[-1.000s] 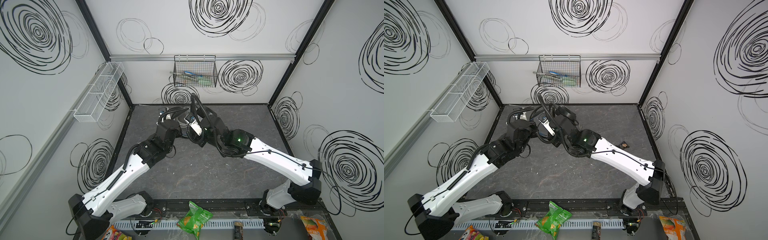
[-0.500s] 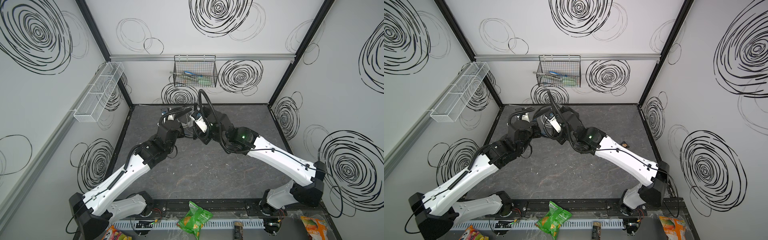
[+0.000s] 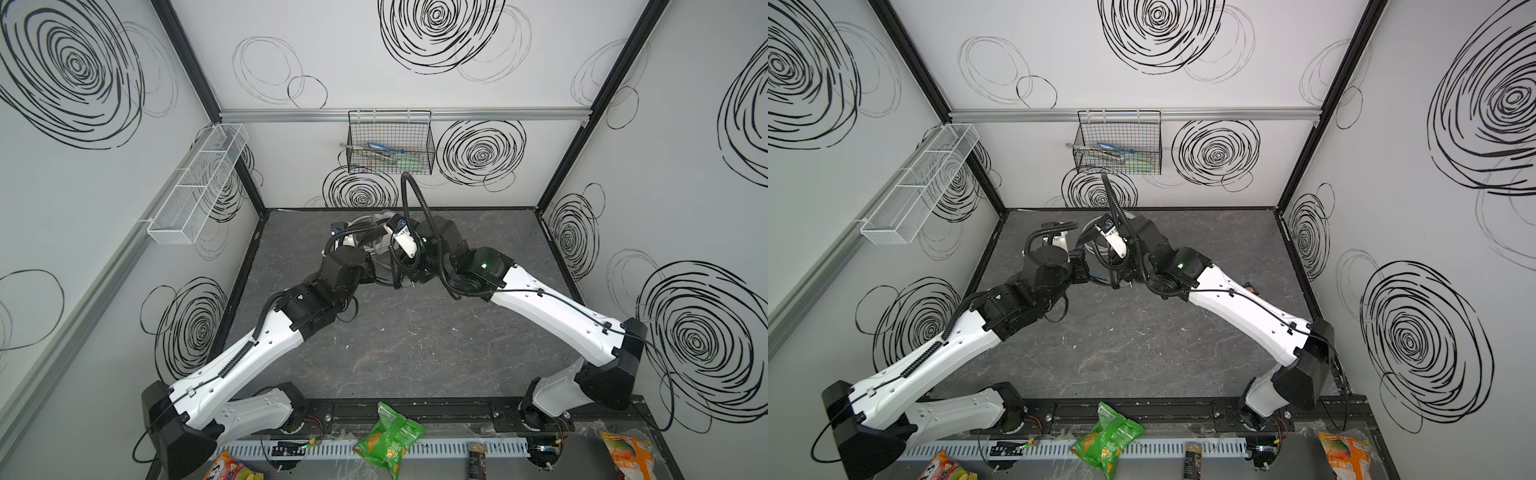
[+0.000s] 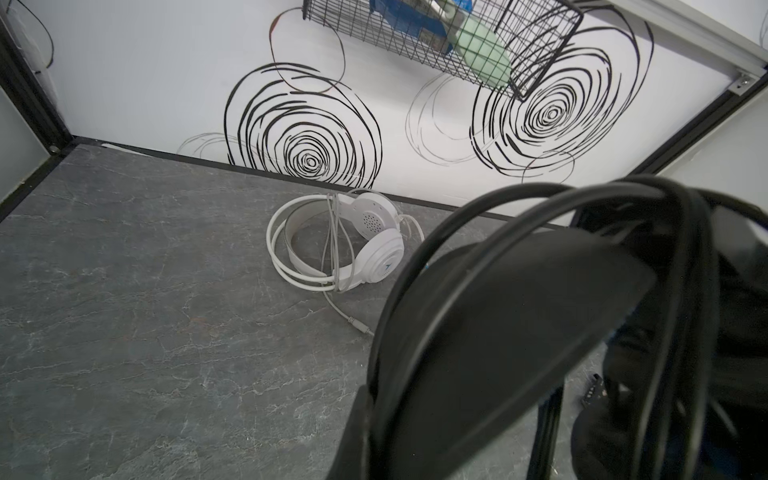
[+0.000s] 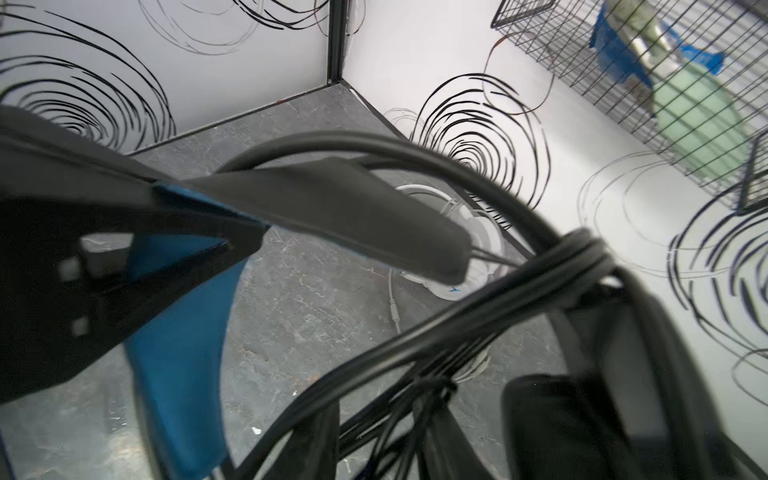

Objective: Wrap the headphones

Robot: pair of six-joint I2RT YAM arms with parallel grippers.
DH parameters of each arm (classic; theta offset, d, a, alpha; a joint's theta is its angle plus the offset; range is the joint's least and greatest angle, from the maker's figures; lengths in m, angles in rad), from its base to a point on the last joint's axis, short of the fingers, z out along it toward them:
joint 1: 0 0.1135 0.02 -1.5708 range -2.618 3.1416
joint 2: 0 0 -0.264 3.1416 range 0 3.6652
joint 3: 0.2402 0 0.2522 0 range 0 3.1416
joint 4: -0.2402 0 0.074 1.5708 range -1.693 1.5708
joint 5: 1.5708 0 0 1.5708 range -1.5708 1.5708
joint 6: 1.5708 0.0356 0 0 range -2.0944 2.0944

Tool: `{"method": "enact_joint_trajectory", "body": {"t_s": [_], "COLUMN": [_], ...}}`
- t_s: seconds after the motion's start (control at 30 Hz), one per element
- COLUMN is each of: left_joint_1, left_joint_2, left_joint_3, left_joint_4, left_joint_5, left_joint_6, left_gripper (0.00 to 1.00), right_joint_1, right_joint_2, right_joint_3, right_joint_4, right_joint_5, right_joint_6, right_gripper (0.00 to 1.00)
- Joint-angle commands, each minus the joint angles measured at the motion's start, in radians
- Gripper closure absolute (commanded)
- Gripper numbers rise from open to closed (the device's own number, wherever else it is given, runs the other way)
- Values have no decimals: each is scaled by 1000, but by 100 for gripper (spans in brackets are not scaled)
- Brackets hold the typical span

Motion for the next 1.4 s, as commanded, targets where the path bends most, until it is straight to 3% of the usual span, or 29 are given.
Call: {"method": "enact_joint_trajectory", "body": {"t_s": [0.0, 0.43, 1.1, 1.37], "left_joint_1": [-45, -54, -15, -14], "left_joint_2": [-25, -23, -11, 0], "left_joint_3": [9, -23, -23, -23], "left_joint_4": [11, 18, -13, -15], "left_joint_5": [221, 268, 255, 255], "left_joint_6": [15, 1, -6, -4], "left_gripper": [100, 100, 100, 100], "right_joint_1": [-56, -73, -73, -78], "right_joint_2": [8, 9, -111, -127], "right_joint_3": [22, 22, -104, -129], "right_joint_4": [122, 137, 84, 69], "right_joint_5": [112, 85, 40, 33], "right_joint_6": [-42, -44, 80, 121], "right_gripper": [52, 33, 19, 8]}}
